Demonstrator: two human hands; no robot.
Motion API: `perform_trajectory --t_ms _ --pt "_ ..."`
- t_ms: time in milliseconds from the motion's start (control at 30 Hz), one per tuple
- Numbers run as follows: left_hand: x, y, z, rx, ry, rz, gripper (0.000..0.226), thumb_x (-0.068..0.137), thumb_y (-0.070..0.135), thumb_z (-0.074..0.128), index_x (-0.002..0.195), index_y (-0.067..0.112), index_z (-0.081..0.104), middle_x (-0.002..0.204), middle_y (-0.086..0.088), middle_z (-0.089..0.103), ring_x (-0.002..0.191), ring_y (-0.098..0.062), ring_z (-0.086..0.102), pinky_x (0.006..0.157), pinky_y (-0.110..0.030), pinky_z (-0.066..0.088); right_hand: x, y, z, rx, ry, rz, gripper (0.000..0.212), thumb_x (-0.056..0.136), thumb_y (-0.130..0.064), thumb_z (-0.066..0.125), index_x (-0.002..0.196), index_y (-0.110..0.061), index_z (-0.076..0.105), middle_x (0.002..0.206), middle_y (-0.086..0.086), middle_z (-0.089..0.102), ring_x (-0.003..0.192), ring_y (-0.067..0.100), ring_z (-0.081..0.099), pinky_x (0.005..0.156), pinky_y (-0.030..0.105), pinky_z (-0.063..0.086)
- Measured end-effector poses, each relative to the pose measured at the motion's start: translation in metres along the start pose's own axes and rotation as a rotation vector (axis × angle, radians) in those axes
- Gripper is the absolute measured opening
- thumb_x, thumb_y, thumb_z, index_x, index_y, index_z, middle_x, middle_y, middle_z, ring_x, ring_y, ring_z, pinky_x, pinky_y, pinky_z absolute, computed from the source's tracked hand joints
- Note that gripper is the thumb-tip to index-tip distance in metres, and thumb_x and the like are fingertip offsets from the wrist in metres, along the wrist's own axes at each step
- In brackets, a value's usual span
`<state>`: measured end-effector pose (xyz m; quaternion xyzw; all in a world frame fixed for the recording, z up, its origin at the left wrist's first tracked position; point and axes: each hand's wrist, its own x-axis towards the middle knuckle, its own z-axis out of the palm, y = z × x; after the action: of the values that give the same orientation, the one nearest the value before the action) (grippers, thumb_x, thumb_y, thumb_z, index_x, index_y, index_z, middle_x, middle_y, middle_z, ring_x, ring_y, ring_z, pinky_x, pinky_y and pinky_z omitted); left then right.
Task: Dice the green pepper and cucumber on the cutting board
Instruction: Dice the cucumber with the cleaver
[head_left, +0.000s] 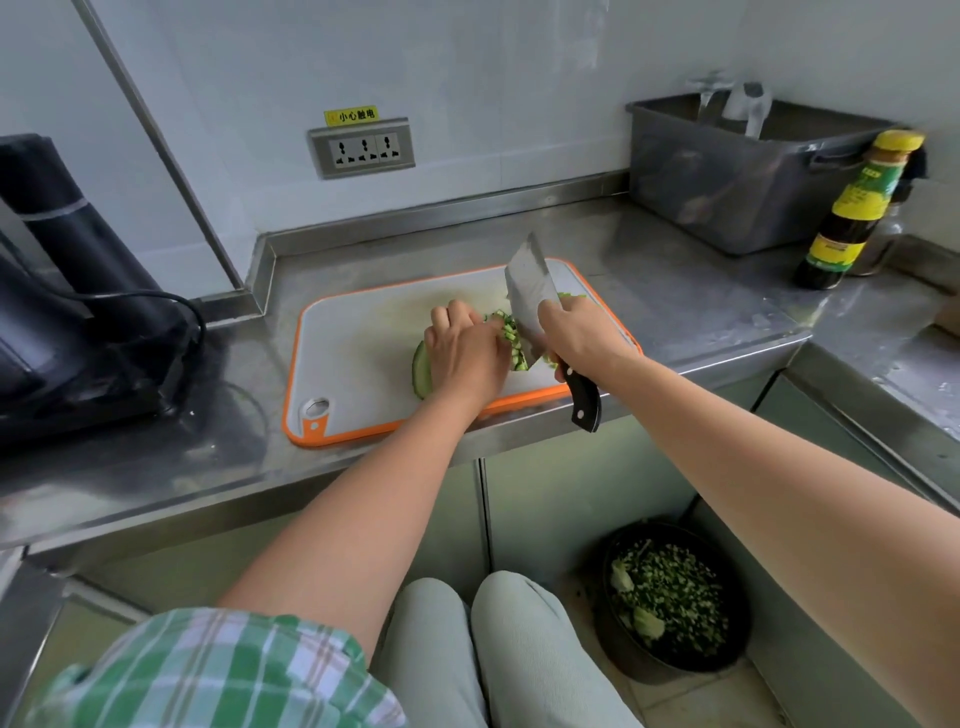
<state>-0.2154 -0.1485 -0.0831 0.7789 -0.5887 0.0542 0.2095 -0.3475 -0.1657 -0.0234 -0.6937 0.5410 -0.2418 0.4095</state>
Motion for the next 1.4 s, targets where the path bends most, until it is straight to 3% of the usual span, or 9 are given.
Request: perform_trajectory --t_ms 200,267,367,500,633,833,1133,1233,1400 --pt "-0.002 0.010 -0.032 -0.856 -0.089 -0.317 0.049 0.098 0.048 0.031 0.080 0.015 0.062 0.069 -0.009 0.066 0.066 -0.025 0.059 0.066 -0.032 0.045 -0.004 -0.003 0.020 -0.433 0.146 -0.213 0.021 0.095 -0.027 0.036 0.092 -0.009 0.046 0.087 0.011 0.061 0.078 0.033 0.060 0.063 0.034 0.041" --pt "-0.003 0.015 -0.041 -0.825 -0.191 -0.377 0.061 0.099 0.056 0.025 0.069 0.013 0.058 0.060 -0.007 0.061 0.057 -0.020 0.056 0.058 -0.028 0.040 -0.008 -0.004 0.029 -0.622 0.180 -0.308 0.022 0.097 -0.026 0.040 0.105 -0.008 0.049 0.098 0.015 0.063 0.091 0.035 0.060 0.065 0.033 0.034" --pt "0.000 0.010 -0.036 -0.824 -0.133 -0.421 0.045 0.095 0.045 0.038 0.071 0.010 0.054 0.083 -0.021 0.066 0.082 -0.031 0.063 0.070 -0.034 0.046 -0.011 -0.003 0.040 -0.770 0.133 -0.418 0.030 0.096 -0.030 0.046 0.117 -0.010 0.052 0.109 0.014 0.063 0.102 0.034 0.060 0.068 0.033 0.034" --pt "0.003 -0.003 -0.029 -0.961 -0.014 -0.597 0.030 0.094 0.020 0.040 0.100 -0.003 0.059 0.107 -0.028 0.062 0.099 -0.039 0.059 0.082 -0.043 0.051 -0.009 -0.002 0.041 -0.537 -0.049 -0.454 0.030 0.094 -0.033 0.042 0.112 -0.016 0.058 0.108 0.014 0.060 0.102 0.033 0.056 0.075 0.035 0.039" --pt "0.004 -0.011 -0.032 -1.113 0.009 -0.676 0.024 0.094 0.017 0.038 0.087 0.004 0.057 0.087 -0.021 0.061 0.077 -0.034 0.061 0.058 -0.033 0.046 0.005 0.003 0.030 -0.227 -0.068 -0.356 0.051 0.094 -0.037 0.024 0.137 -0.026 0.050 0.116 0.010 0.043 0.118 0.027 0.042 0.096 0.034 0.034" --pt "-0.001 -0.010 -0.038 -1.132 -0.024 -0.678 0.028 0.100 0.023 0.034 0.090 0.007 0.054 0.071 -0.009 0.054 0.055 -0.021 0.050 0.029 -0.015 0.032 0.004 0.009 0.044 -0.335 -0.172 -0.419 0.062 0.082 -0.044 0.018 0.140 -0.055 0.034 0.156 -0.002 0.009 0.139 0.021 0.010 0.112 0.042 0.010" --pt "-0.002 -0.018 -0.033 -1.130 -0.031 -0.714 0.029 0.101 0.031 0.037 0.100 0.008 0.056 0.092 -0.014 0.063 0.077 -0.028 0.059 0.065 -0.030 0.044 0.020 0.015 0.046 -0.491 -0.128 -0.267 0.068 0.085 -0.046 0.013 0.151 -0.034 0.024 0.161 0.004 -0.007 0.146 0.024 -0.009 0.114 0.049 0.003" --pt "-0.002 -0.017 -0.034 -1.100 -0.027 -0.690 0.043 0.101 0.038 0.034 0.107 0.005 0.061 0.104 -0.015 0.065 0.095 -0.032 0.062 0.081 -0.034 0.046 0.015 0.007 0.049 -0.402 -0.125 -0.340 0.070 0.080 -0.045 0.013 0.150 -0.045 0.019 0.161 0.001 -0.008 0.146 0.022 -0.008 0.114 0.047 0.002" --pt "-0.004 -0.015 -0.031 -1.139 -0.033 -0.678 0.042 0.101 0.042 0.034 0.090 0.014 0.062 0.103 -0.018 0.068 0.092 -0.032 0.067 0.086 -0.043 0.055 0.019 0.003 0.060 -0.373 -0.154 -0.382 0.054 0.092 -0.042 0.017 0.144 -0.055 0.025 0.161 -0.002 -0.006 0.146 0.018 -0.010 0.113 0.044 0.000"
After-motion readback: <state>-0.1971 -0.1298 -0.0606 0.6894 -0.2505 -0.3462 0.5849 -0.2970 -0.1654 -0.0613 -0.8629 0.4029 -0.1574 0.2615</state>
